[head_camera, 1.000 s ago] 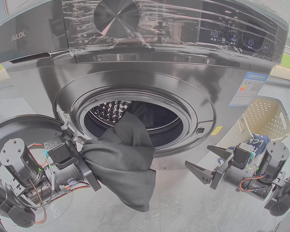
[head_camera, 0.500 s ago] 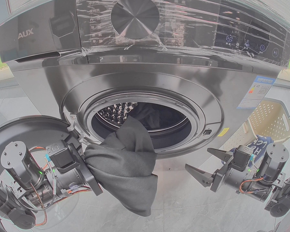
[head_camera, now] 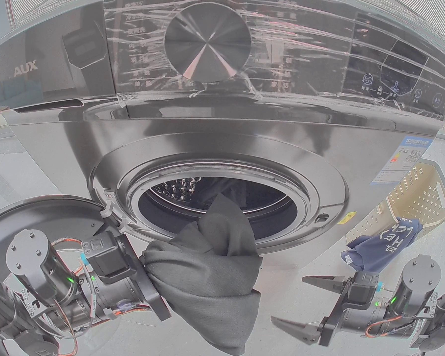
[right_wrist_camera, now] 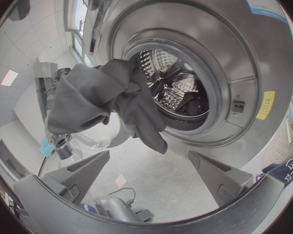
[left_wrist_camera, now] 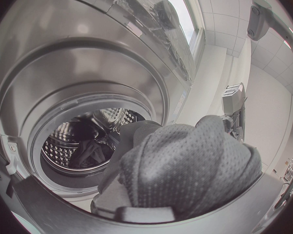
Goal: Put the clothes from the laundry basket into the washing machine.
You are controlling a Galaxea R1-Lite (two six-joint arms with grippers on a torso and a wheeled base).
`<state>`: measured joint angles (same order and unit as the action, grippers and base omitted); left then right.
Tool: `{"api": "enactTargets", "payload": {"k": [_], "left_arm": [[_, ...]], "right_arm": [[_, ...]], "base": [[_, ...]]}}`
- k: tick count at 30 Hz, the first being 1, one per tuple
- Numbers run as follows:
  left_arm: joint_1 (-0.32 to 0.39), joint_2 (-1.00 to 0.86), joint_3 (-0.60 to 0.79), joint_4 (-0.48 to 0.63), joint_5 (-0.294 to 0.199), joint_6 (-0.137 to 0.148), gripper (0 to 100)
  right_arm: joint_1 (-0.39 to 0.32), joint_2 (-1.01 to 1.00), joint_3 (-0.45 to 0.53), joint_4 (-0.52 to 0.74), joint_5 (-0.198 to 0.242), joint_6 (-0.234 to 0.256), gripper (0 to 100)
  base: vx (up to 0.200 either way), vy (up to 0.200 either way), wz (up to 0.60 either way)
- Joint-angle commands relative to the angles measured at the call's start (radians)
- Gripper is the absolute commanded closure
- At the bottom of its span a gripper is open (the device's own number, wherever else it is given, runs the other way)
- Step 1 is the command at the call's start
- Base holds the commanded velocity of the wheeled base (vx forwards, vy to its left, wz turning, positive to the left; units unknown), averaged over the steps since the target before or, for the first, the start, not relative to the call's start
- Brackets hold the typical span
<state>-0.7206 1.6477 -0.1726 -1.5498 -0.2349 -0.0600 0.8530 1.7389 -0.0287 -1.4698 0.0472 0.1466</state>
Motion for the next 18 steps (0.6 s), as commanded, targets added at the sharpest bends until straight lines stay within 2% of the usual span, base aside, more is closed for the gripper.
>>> {"api": "enactTargets", "payload": {"k": [1, 4, 7, 8, 12, 14, 18], "left_arm": [[-0.011, 0.075, -0.016, -0.001, 0.037, 0.0, 100], [-0.01, 0.106, -0.061, -0.001, 0.034, -0.014, 100], [-0.01, 0.106, -0.068, -0.001, 0.028, -0.015, 100], [-0.006, 0.119, -0.094, 0.0, 0.006, -0.018, 100], [-0.006, 0.179, -0.131, 0.0, 0.011, -0.017, 100], [-0.006, 0.251, -0.179, 0.0, 0.028, -0.007, 100], [-0.014, 0.31, -0.245, 0.0, 0.117, -0.017, 100]], "right_arm": [[0.081, -0.019, 0.029, -0.003, -0.001, 0.004, 0], [0.087, -0.022, 0.029, 0.0, -0.009, 0.01, 0], [0.087, -0.022, 0.029, -0.003, -0.009, 0.008, 0], [0.087, -0.025, 0.029, -0.003, -0.009, 0.005, 0], [0.083, -0.024, 0.029, -0.003, -0.009, 0.004, 0], [0.077, -0.025, 0.029, -0.004, -0.009, 0.001, 0], [0.072, -0.047, 0.029, -0.003, -0.007, -0.001, 0]], "base": [[0.0, 0.0, 0.0], [0.0, 0.0, 0.0], [0.0, 0.0, 0.0], [0.0, 0.0, 0.0], [0.0, 0.0, 0.0], [0.0, 0.0, 0.0], [0.0, 0.0, 0.0]]}}
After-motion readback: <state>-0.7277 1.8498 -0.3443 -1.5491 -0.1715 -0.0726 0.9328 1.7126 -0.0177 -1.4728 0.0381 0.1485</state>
